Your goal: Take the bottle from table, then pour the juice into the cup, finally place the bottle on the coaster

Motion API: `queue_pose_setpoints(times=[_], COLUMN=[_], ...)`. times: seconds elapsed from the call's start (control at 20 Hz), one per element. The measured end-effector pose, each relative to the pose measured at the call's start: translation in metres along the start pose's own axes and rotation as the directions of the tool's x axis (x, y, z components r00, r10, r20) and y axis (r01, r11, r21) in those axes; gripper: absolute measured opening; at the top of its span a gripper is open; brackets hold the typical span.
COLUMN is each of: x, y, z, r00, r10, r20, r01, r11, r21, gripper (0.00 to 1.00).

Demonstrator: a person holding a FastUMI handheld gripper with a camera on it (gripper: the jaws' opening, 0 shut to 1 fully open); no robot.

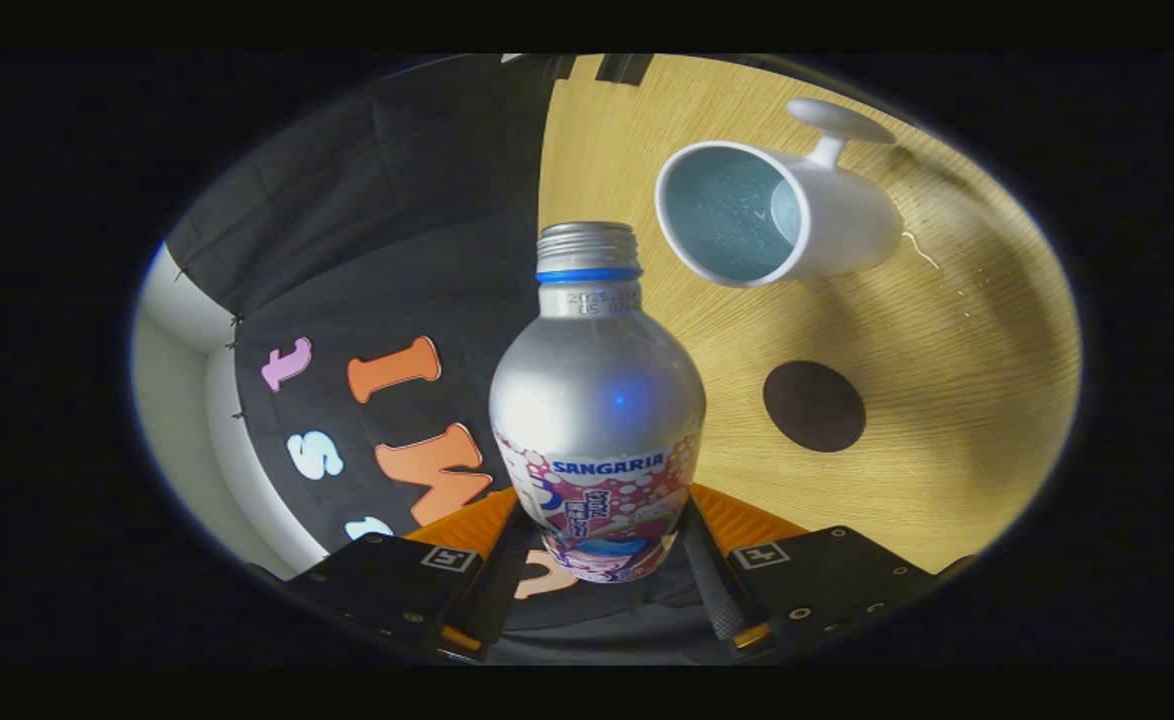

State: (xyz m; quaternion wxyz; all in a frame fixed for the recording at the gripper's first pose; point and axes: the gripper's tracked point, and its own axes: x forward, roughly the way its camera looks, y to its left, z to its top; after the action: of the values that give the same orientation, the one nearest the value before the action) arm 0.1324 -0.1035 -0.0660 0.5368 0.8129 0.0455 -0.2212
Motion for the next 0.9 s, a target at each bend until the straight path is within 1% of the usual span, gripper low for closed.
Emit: queue_pose_setpoints(times=[0.35, 0.65, 0.9], x=[0.0061, 0.0051, 0.0063], y=[-0.0007, 0.0060, 0.0043], z=[0.0000, -0.0004, -0.0030], r00=[1.000, 1.000, 1.000], r10=[-0.017, -0.007, -0.021], r20=[0.005, 0.008, 0.005], r01=[0.016, 0.006, 0.020], r11=[0.998, 0.991, 0.989], r21=[0.062, 0.130, 0.149], gripper=[0.77, 0.77, 0.77])
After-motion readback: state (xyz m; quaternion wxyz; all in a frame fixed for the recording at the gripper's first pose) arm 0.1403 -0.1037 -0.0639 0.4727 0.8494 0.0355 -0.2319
